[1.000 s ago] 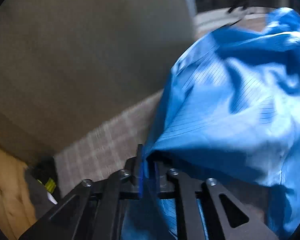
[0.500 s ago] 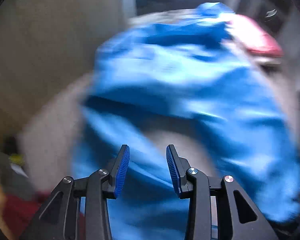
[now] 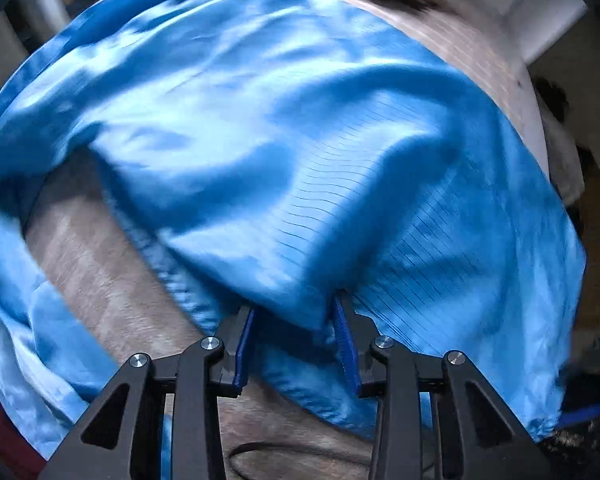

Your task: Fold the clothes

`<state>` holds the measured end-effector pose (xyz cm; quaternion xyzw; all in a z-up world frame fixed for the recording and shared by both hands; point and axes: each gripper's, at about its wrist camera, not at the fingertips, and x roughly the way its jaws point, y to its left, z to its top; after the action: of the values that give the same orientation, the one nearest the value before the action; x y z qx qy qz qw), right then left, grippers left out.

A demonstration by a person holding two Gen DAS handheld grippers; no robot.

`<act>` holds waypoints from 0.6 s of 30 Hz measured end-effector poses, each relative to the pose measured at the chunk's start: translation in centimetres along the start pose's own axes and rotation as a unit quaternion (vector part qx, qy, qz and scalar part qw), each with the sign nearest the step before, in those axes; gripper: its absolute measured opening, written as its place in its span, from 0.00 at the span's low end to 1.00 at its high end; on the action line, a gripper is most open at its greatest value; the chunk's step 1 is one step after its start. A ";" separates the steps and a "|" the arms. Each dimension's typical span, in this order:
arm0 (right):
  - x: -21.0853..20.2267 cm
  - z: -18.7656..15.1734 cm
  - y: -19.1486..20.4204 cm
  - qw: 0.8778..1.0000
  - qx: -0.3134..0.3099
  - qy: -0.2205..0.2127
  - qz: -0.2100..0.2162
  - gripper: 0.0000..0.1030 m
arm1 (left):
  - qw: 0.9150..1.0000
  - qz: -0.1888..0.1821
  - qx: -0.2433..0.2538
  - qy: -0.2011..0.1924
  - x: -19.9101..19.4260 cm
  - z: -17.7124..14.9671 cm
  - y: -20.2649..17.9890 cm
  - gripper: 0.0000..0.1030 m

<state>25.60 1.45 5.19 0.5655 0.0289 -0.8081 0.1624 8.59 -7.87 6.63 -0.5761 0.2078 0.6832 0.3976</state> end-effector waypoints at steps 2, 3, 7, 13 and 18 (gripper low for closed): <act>-0.6 -1.1 -2.4 1.000 0.031 -0.004 -0.003 0.39 | 0.999 -0.013 -0.027 -0.017 -1.4 -0.5 0.4 0.32; -0.8 -1.6 -3.6 0.999 0.046 -0.006 -0.004 0.39 | 0.999 -0.019 -0.041 -0.026 -2.1 -0.8 0.6 0.32; -2.0 -3.7 -8.5 0.994 0.107 -0.013 -0.009 0.39 | 0.993 -0.051 -0.090 -0.057 -5.2 -4.2 -0.4 0.35; -3.1 -6.7 -15.1 0.982 0.188 -0.021 -0.008 0.39 | 0.972 -0.098 -0.203 -0.068 -4.1 -12.6 -4.6 0.40; -1.1 -8.2 -17.7 0.978 0.203 -0.010 0.044 0.39 | 0.939 -0.120 -0.313 -0.077 -1.7 -16.2 -6.1 0.40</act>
<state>28.13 20.28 0.80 0.5789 -0.1624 -0.7951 0.0796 23.48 -16.74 5.25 -0.6380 -0.1179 0.7031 0.2911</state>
